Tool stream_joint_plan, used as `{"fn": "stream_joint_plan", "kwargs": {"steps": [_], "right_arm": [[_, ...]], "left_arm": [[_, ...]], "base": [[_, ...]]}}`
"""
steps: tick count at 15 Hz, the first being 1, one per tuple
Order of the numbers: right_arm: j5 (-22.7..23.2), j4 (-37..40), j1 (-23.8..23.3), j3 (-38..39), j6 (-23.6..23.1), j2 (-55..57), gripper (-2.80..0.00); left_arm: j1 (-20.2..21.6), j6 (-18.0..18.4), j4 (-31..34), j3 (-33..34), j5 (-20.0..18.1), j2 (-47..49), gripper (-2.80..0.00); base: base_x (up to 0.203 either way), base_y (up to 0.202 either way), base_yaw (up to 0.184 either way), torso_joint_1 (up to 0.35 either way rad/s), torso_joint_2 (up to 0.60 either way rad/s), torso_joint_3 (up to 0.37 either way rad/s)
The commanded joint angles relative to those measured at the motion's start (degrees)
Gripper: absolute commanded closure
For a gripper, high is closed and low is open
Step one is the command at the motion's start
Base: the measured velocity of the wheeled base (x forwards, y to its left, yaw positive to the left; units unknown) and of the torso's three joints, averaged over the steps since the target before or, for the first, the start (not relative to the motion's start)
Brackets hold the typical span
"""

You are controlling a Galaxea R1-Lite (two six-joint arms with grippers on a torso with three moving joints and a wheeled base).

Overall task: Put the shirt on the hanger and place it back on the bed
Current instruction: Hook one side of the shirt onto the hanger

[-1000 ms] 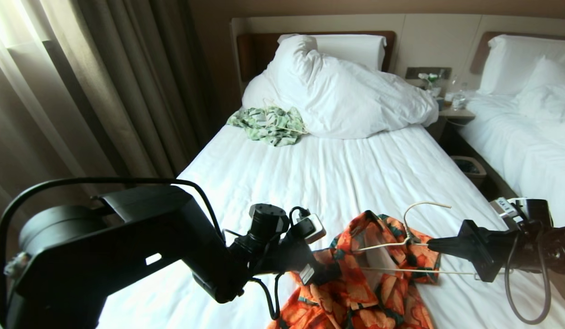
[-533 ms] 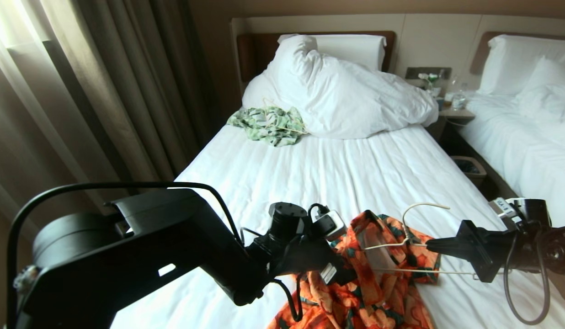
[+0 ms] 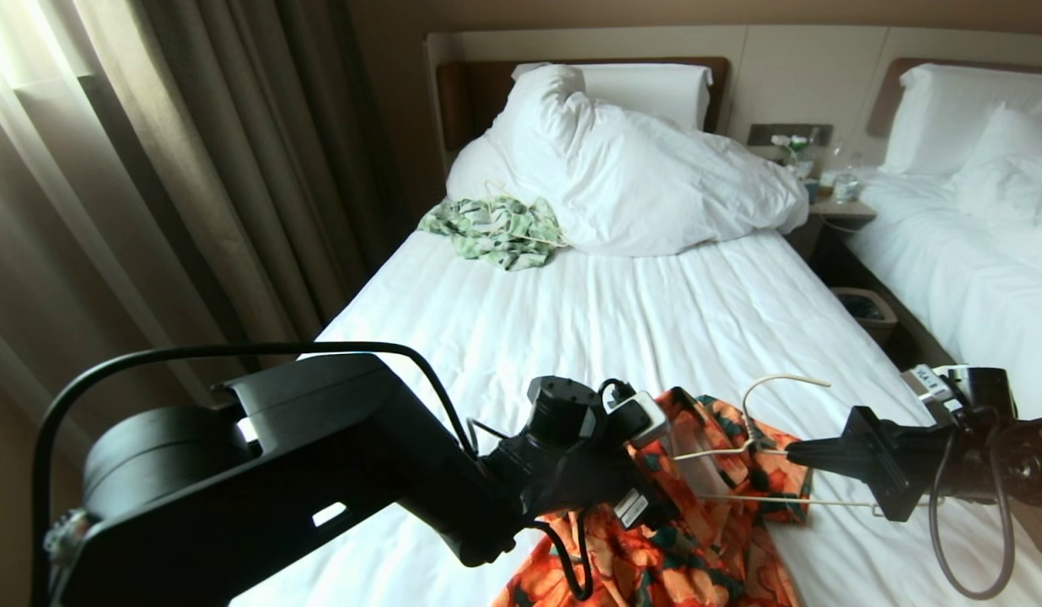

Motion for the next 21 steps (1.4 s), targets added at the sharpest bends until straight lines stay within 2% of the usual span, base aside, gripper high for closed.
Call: {"fn": "stream_joint_plan", "kwargs": {"steps": [1, 4, 5, 15, 18, 21], "right_arm": [[0.48, -0.17, -0.07, -0.04, -0.26, 0.04, 0.00], [0.48, -0.17, -0.07, 0.02, -0.26, 0.04, 0.00], [0.48, -0.17, -0.07, 0.02, -0.18, -0.04, 0.00], [0.48, -0.19, -0.25, 0.02, 0.26, -0.10, 0.00], [0.48, -0.79, -1.36, 0.03, 4.02, -1.33, 0.00], [0.48, -1.56, -2.50, 0.60, 5.00, -3.91, 0.00]], "left_arm": [[0.03, 0.12, -0.27, -0.49, -0.05, 0.21, -2.80], [-0.06, 0.19, -0.35, -0.66, -0.05, 0.31, -2.80], [-0.06, 0.21, -0.35, -0.67, -0.05, 0.30, 0.00], [-2.26, 0.21, -0.35, -0.46, 0.39, -1.04, 0.00], [-2.26, 0.27, -0.35, 0.33, 0.95, -1.59, 0.00], [-2.52, 0.30, -0.27, 0.82, 1.27, -2.34, 0.00]], "base": [[0.000, 0.000, 0.000, 0.000, 0.00, 0.000], [0.000, 0.000, 0.000, 0.000, 0.00, 0.000], [0.000, 0.000, 0.000, 0.000, 0.00, 0.000], [0.000, 0.000, 0.000, 0.000, 0.00, 0.000], [0.000, 0.000, 0.000, 0.000, 0.00, 0.000], [0.000, 0.000, 0.000, 0.000, 0.00, 0.000]]}}
